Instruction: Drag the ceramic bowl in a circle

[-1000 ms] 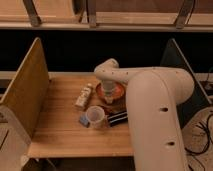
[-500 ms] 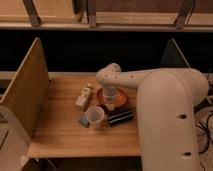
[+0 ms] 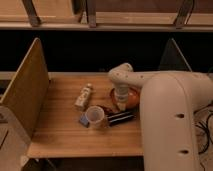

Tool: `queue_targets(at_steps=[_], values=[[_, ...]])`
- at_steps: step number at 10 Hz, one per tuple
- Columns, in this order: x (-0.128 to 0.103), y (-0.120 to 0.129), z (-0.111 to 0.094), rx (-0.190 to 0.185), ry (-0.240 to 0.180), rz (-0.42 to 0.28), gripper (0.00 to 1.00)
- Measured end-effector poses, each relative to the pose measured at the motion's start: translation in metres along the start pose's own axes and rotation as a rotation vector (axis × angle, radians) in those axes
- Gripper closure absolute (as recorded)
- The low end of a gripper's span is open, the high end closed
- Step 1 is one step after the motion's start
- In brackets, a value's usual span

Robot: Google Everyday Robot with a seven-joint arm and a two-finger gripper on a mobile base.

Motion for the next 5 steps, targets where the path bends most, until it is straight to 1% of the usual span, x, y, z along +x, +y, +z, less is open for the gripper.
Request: queue_targets(at_steps=[2,3,4,5], values=[[-0.014,-0.020,-0.002,0.018,-0.008,-0.028,1.00],[-0.030,-0.029,-0.007,0.037,-0.024,-0.058,1.00],[-0.047,-0.033,-0.014,0.054,-0.045,-0.091,1.00],[-0.061,-0.031,-0.019,0.063,-0.062,-0.118,1.00]])
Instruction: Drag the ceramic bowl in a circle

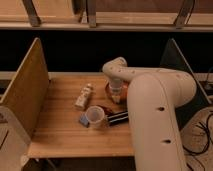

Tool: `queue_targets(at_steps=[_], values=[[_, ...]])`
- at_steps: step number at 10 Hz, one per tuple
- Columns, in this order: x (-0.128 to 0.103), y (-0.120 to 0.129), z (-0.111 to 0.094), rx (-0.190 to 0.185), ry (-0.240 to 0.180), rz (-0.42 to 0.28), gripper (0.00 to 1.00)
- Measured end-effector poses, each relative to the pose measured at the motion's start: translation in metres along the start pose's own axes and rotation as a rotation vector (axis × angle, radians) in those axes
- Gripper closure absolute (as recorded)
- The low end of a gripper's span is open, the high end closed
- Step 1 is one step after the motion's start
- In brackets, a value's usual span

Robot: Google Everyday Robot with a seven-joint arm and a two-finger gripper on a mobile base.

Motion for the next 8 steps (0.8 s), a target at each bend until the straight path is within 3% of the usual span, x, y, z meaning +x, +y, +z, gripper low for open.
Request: queue_targets(at_steps=[3,5,8], values=[[-0.035,0.016,-0.017,0.028,-0.066,-0.070,1.00],[-0.040,0.043,-0.018,0.013,-0.085,-0.072,1.00],[-0.021,0.073,-0.008,-0.027,-0.049,-0.026,1.00]])
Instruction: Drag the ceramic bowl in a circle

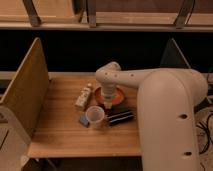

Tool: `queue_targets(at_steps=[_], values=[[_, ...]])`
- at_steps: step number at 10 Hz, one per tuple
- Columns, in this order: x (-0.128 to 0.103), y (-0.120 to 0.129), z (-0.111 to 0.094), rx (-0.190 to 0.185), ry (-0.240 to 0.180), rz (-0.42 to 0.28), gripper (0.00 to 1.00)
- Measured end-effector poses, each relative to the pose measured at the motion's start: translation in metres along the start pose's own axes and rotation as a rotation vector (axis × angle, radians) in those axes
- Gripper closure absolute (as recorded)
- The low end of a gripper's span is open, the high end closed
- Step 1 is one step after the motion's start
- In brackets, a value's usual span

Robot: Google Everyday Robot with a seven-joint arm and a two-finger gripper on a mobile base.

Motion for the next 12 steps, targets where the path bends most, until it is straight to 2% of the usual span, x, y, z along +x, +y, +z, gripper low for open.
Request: queue_targets(at_steps=[3,4,6,8,10,11,12], values=[[0.039,0.002,0.013,-0.030,0.064,0.067,1.00],[0.054,-0.006,0.019,-0.041,0.082,0.093,1.00],[0.066,-0.029,0.027,-0.048,0.101,0.099,1.00],[0.055,-0.052,0.029,-0.039,0.106,0.058,1.00],[0.024,-0.068,0.022,-0.015,0.094,-0.015,1.00],[0.010,-0.068,0.018,-0.007,0.084,-0.041,0.97],[-0.001,-0.065,0.013,0.001,0.077,-0.064,0.89]])
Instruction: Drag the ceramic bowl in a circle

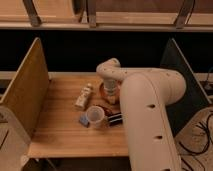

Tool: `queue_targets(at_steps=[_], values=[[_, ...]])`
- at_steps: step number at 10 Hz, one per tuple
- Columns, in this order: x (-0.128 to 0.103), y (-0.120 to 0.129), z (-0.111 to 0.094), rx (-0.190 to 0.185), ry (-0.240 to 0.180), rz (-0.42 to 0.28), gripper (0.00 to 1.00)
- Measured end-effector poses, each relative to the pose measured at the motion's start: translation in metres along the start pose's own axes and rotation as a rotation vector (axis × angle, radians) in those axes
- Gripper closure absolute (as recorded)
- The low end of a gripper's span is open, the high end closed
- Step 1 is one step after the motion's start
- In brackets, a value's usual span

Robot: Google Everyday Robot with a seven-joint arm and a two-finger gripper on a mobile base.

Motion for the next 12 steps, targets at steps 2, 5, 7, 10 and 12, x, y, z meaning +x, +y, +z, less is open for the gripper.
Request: queue_targets(at_steps=[2,5,7,10,12], values=[[-0.006,0.010,-0.009,0.008,-0.004,-0.002,0.68],[0.003,0.020,-0.010,0.006,-0.025,0.047,0.37],[0.008,0.021,-0.007,0.002,-0.042,0.067,0.25],[0.001,0.014,-0.004,0.006,-0.095,0.073,0.25],[-0.003,0.011,-0.005,0.010,-0.109,0.074,0.25]])
